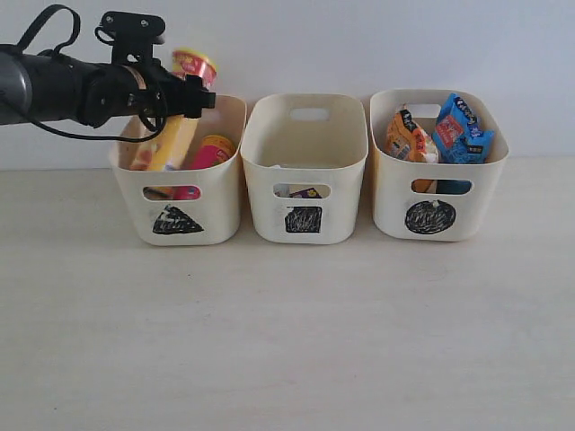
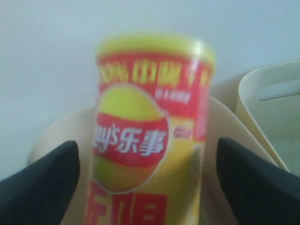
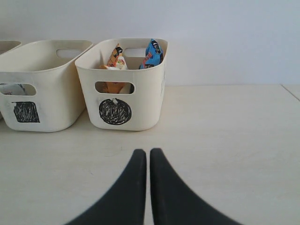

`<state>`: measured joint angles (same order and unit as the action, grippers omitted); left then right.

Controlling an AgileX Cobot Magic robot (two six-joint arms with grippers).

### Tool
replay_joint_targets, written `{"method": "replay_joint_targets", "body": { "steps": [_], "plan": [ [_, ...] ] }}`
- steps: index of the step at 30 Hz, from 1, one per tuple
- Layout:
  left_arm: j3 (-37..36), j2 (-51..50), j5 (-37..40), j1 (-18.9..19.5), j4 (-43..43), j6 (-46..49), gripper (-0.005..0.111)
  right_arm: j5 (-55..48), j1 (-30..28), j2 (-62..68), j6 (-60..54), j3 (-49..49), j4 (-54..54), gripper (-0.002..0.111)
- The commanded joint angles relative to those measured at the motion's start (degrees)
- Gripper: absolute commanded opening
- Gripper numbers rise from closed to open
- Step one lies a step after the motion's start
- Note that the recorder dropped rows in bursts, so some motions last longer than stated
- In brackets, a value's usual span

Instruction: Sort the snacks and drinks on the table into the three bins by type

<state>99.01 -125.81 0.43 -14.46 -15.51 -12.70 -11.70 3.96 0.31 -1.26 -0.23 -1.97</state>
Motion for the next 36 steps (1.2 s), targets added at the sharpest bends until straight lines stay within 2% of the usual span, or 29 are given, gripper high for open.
{"method": "replay_joint_targets", "body": {
  "steps": [1,7,10,12,19,27,33,36],
  "plan": [
    [0.4,0.1,-0.4,0.1,0.3,-0.5,0.081,0.3,0.0,-0.3,-0.1,0.2,-0.1,0.000],
    [0.4,1.2,2.0,0.1,-0.4,-0.5,0.080,0.3,0.0,-0.3,-0.1,0.2,-0.1,0.000],
    [0.4,3.0,5.1,0.1,-0.4,-0.3,0.075,0.3,0.0,-0.3,-0.1,0.2,-0.1,0.000],
    [0.4,4.4,7.7,0.1,-0.4,-0.3,0.063,0.3,0.0,-0.3,-0.1,0.2,-0.1,0.000],
    [0.4,9.8,23.7,0.1,-4.0,1.7,0.006,0.3,0.0,-0.3,-0.1,0.2,-0.1,0.000],
    [-1.2,16.1,42.6,0.1,-5.3,6.3,0.004,-0.1,0.0,-0.3,-0.1,0.2,-0.2,0.000],
    [-7.6,25.4,46.0,0.1,-4.7,8.1,0.004,-0.1,0.0,-0.3,-0.1,0.2,-0.2,0.000],
    [-14.5,31.7,48.0,0.1,-4.6,8.3,0.004,-0.1,0.0,-0.3,-0.1,0.2,-0.2,0.000]
  ]
}}
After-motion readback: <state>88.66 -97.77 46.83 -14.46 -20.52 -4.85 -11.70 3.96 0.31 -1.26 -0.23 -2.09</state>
